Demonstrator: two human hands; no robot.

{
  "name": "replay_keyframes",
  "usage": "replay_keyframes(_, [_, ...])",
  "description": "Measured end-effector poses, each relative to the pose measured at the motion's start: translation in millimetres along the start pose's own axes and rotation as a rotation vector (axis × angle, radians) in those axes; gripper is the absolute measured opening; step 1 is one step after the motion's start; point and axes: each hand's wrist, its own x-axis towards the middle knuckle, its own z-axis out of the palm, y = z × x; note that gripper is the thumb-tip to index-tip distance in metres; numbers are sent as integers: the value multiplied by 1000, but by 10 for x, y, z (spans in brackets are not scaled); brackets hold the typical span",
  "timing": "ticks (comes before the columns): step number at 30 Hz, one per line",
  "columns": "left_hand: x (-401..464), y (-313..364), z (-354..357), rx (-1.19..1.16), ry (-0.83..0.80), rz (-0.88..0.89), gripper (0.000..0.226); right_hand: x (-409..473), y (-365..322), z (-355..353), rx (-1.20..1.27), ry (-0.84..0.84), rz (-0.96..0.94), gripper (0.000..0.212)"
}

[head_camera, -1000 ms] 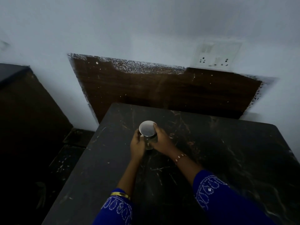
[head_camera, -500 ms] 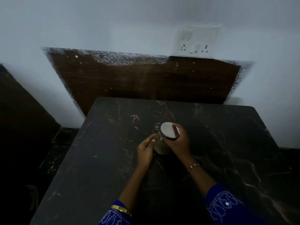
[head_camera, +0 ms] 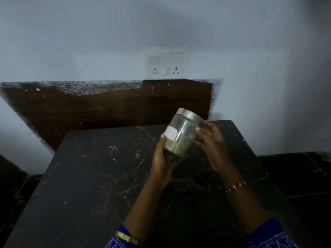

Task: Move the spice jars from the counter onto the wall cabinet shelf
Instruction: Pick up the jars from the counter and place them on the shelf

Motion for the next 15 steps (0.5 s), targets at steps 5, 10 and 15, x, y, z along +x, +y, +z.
replay_keyframes(5, [-2, -153, 319, 189, -16, 215, 49, -84, -120, -211, -35, -2, -2, 42])
replay_keyframes(10, [-10, -249, 540, 140, -103, 256, 47, -121, -285, -429, -26, 7, -84, 40])
replay_keyframes(15, [79, -261, 857, 181, -122, 318, 47, -104, -551, -636, -16, 36, -148, 38])
